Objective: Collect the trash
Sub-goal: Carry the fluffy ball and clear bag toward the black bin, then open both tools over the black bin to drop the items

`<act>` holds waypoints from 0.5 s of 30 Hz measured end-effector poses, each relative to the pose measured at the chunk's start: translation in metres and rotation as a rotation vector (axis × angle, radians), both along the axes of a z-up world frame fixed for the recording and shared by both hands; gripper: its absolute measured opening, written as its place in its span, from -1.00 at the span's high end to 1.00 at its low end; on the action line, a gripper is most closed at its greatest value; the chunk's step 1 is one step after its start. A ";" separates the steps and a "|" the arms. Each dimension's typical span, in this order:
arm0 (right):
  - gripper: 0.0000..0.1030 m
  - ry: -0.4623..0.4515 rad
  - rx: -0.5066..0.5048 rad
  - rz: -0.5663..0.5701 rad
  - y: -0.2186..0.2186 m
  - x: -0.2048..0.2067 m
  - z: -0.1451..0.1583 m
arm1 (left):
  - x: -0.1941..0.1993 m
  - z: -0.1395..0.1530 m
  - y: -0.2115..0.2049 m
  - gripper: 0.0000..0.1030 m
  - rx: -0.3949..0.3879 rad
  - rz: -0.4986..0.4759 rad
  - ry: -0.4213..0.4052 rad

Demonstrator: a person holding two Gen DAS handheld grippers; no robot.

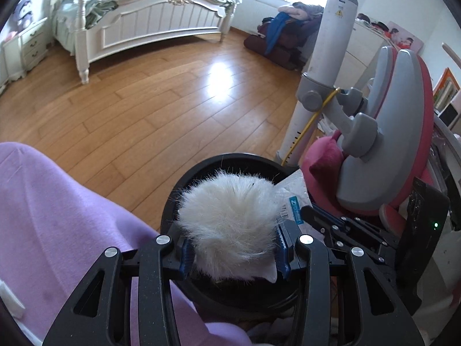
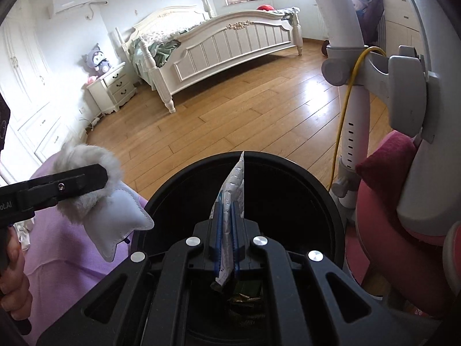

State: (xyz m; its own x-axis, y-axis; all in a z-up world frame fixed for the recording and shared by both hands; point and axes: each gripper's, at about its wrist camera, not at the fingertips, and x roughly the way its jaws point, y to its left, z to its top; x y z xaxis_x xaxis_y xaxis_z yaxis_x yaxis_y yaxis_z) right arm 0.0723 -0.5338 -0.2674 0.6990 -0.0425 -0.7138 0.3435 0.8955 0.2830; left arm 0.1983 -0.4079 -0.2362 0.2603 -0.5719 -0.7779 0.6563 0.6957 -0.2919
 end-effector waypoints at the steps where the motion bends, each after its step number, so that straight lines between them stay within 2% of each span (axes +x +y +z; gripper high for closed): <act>1: 0.87 0.001 0.003 -0.002 -0.001 0.000 0.000 | 0.000 -0.001 -0.002 0.14 0.002 -0.004 0.001; 4: 0.85 0.007 0.015 -0.009 -0.001 -0.001 -0.001 | -0.002 -0.004 -0.009 0.07 0.011 -0.009 0.007; 8: 0.76 0.009 0.043 -0.019 -0.008 -0.001 -0.001 | -0.006 -0.006 -0.012 -0.28 0.022 -0.010 -0.007; 9: 0.68 0.013 0.043 -0.019 -0.007 -0.001 -0.001 | -0.007 -0.006 -0.012 -0.33 0.024 -0.010 -0.012; 11: -0.02 -0.008 0.047 -0.022 -0.005 -0.005 0.002 | -0.011 -0.002 -0.011 -0.45 0.028 -0.013 -0.025; 13: -0.38 -0.046 0.047 -0.035 -0.002 -0.010 0.007 | -0.015 0.004 -0.007 -0.60 0.025 -0.020 -0.045; 15: -0.42 -0.059 0.053 -0.028 0.002 -0.010 0.012 | -0.020 0.012 0.001 -0.64 0.018 -0.021 -0.075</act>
State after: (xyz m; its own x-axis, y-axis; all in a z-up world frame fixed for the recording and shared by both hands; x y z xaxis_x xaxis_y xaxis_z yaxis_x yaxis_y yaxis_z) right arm 0.0618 -0.5319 -0.2558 0.7392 -0.0262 -0.6730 0.3498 0.8688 0.3504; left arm 0.1786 -0.4071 -0.2241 0.3060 -0.5639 -0.7670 0.6904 0.6862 -0.2290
